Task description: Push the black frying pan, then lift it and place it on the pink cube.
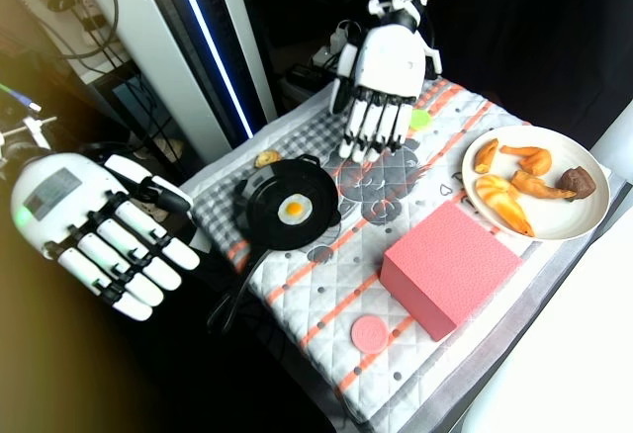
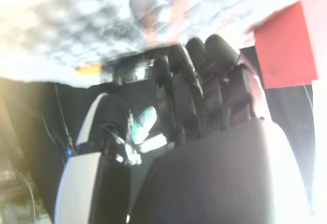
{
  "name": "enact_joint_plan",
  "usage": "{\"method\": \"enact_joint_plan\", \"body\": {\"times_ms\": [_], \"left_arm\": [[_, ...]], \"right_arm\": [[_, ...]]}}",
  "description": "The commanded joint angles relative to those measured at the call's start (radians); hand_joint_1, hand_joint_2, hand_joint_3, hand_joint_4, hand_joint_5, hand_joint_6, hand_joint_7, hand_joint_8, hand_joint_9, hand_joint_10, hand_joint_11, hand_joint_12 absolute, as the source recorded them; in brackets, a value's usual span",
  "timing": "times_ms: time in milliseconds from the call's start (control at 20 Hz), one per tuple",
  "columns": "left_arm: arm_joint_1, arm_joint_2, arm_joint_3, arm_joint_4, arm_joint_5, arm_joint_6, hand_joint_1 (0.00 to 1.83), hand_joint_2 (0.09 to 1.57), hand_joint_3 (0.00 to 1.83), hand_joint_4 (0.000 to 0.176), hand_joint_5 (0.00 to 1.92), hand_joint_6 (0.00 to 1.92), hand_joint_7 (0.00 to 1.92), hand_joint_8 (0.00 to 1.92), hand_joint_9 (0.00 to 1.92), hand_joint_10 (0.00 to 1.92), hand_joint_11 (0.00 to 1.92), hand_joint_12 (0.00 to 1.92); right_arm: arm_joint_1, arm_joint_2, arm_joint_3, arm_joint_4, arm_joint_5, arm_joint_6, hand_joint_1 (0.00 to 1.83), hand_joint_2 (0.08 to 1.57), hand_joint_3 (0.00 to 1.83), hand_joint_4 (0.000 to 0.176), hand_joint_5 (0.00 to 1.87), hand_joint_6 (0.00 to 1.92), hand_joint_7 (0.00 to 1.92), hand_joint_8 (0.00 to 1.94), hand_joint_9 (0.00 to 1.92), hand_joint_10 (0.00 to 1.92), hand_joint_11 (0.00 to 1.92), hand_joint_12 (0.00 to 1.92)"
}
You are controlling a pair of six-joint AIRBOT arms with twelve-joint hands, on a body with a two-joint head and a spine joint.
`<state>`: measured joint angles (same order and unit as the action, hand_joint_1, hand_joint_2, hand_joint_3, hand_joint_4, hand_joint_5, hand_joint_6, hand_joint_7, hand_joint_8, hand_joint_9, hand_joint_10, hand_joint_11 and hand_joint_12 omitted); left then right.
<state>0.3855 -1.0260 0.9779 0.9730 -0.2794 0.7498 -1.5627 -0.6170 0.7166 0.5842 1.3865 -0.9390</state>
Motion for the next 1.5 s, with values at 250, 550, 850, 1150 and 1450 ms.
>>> {"method": "enact_joint_plan", "body": {"times_ms": [250,550,850,1150,1450], "left_arm": [[-0.028,-0.032,0.031,0.219,-0.195,-0.336,0.31,1.40,0.00,0.000,0.26,1.03,0.45,0.64,0.24,1.11,0.01,1.64],[-0.026,-0.066,0.045,0.439,-0.198,-0.536,0.44,1.42,0.01,0.000,0.39,0.78,0.57,0.36,0.34,0.77,0.03,1.54],[-0.022,-0.083,0.051,0.478,-0.208,-0.567,0.13,1.50,0.01,0.000,0.55,0.10,0.57,0.00,0.38,0.39,0.00,1.42],[-0.011,-0.131,0.101,0.474,-0.221,-0.618,0.00,1.57,0.07,0.000,0.49,0.00,0.55,0.00,0.47,0.08,0.00,1.33],[-0.007,-0.147,0.121,0.465,-0.202,-0.618,0.00,1.57,0.05,0.000,0.32,0.00,0.34,0.00,0.40,0.03,0.00,1.42]], "right_arm": [[0.003,-0.002,0.003,0.012,0.124,0.006,0.50,1.16,0.00,0.000,0.00,0.00,0.00,0.00,0.00,0.00,0.00,0.26],[0.003,-0.002,0.004,0.014,0.124,0.006,0.48,1.16,0.00,0.000,0.00,0.00,0.00,0.00,0.00,0.00,0.00,0.36],[-0.001,-0.003,0.004,0.020,0.124,0.006,0.49,1.18,0.00,0.000,0.00,0.00,0.00,0.00,0.00,0.00,0.00,0.25],[-0.001,-0.004,0.005,0.023,0.124,0.006,0.48,1.20,0.00,0.000,0.00,0.00,0.00,0.00,0.00,0.00,0.00,0.37],[-0.002,-0.004,0.005,0.024,0.125,0.006,0.48,1.20,0.00,0.000,0.00,0.00,0.00,0.00,0.00,0.00,0.00,0.36]]}}
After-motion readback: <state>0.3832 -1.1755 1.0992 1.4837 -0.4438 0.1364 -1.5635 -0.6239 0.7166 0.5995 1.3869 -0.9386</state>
